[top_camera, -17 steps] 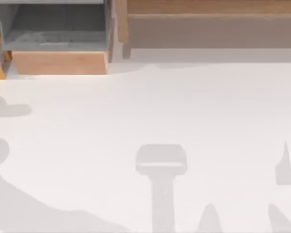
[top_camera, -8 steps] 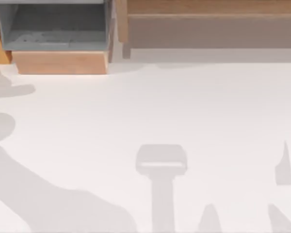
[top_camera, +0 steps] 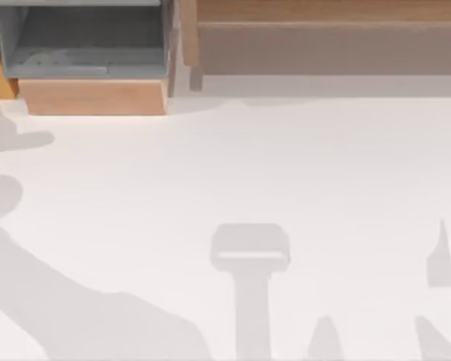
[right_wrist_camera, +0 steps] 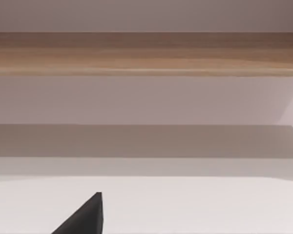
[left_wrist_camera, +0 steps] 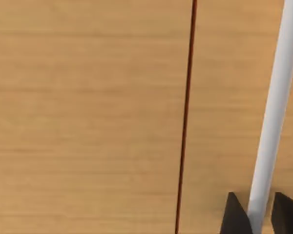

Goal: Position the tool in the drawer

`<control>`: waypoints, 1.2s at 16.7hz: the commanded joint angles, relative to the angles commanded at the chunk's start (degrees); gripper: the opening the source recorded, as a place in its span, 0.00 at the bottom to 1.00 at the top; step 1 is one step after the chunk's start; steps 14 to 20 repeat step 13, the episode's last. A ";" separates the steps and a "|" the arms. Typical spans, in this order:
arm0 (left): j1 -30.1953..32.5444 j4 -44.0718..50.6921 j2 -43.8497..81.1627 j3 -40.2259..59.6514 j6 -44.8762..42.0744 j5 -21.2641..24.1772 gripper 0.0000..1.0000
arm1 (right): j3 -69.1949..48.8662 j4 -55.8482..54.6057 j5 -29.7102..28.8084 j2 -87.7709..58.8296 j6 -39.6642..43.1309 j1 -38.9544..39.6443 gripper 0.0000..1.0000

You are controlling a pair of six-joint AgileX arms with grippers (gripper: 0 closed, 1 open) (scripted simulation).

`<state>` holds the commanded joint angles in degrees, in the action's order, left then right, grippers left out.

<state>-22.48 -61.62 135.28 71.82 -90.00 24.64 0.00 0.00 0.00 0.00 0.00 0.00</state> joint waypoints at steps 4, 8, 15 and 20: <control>0.00 0.00 0.00 0.00 0.00 0.00 0.75 | 0.00 0.00 0.00 0.00 0.00 0.00 1.00; 0.00 0.00 0.00 0.00 0.00 0.00 1.00 | 0.00 0.00 0.00 0.00 0.00 0.00 1.00; 0.00 0.00 0.00 0.00 0.00 0.00 1.00 | 0.00 0.00 0.00 0.00 0.00 0.00 1.00; 0.00 0.00 0.00 0.00 0.00 0.00 1.00 | 0.00 0.00 0.00 0.00 0.00 0.00 1.00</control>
